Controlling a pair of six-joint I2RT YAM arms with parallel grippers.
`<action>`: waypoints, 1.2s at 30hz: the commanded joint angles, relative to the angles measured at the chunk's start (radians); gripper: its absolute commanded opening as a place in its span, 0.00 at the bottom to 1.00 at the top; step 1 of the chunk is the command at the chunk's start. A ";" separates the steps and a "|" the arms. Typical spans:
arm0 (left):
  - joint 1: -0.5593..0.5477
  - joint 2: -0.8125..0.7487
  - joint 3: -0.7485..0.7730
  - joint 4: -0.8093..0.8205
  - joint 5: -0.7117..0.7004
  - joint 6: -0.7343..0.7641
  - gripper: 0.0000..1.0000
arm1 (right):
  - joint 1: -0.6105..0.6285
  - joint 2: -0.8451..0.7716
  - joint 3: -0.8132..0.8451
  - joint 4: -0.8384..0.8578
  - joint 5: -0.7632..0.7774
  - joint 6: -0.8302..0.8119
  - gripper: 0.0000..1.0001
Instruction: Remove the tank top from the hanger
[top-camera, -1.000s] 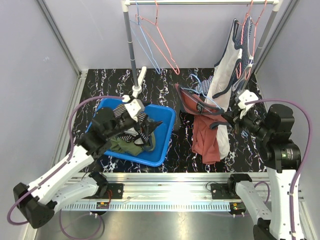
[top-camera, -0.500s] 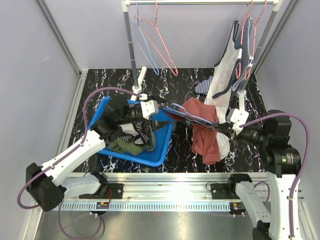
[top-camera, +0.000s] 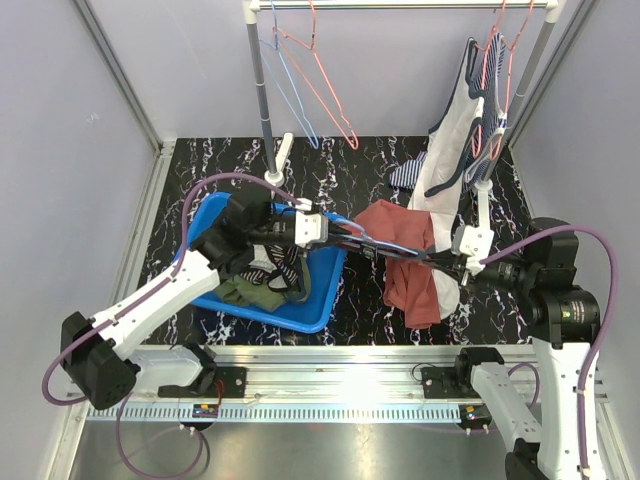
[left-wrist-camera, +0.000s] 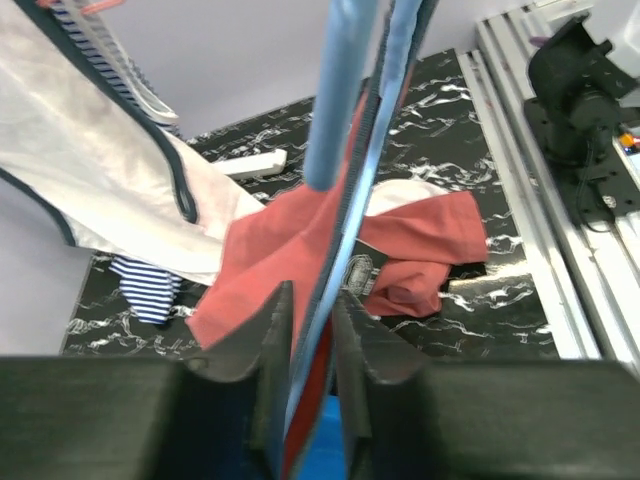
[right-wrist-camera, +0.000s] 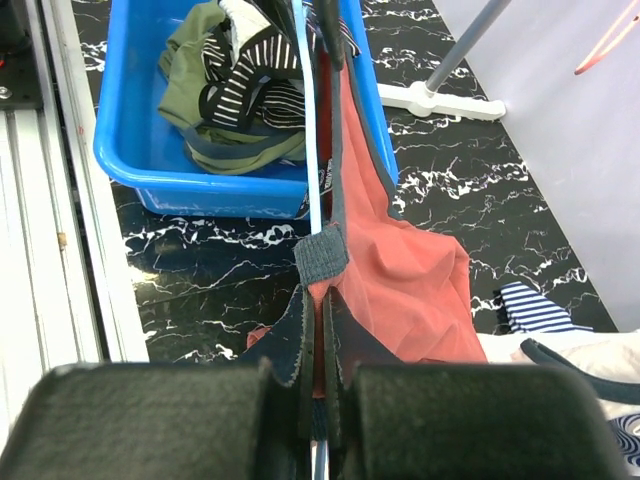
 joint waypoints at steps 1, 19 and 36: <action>-0.009 0.007 0.041 -0.012 0.034 0.074 0.13 | -0.002 0.003 0.017 0.039 -0.074 -0.012 0.00; -0.017 -0.014 0.118 0.026 -0.394 -0.693 0.00 | -0.002 0.003 0.105 0.388 0.488 0.979 0.98; -0.109 0.000 0.173 -0.057 -0.405 -0.929 0.00 | -0.002 0.254 0.120 0.381 0.472 0.940 0.85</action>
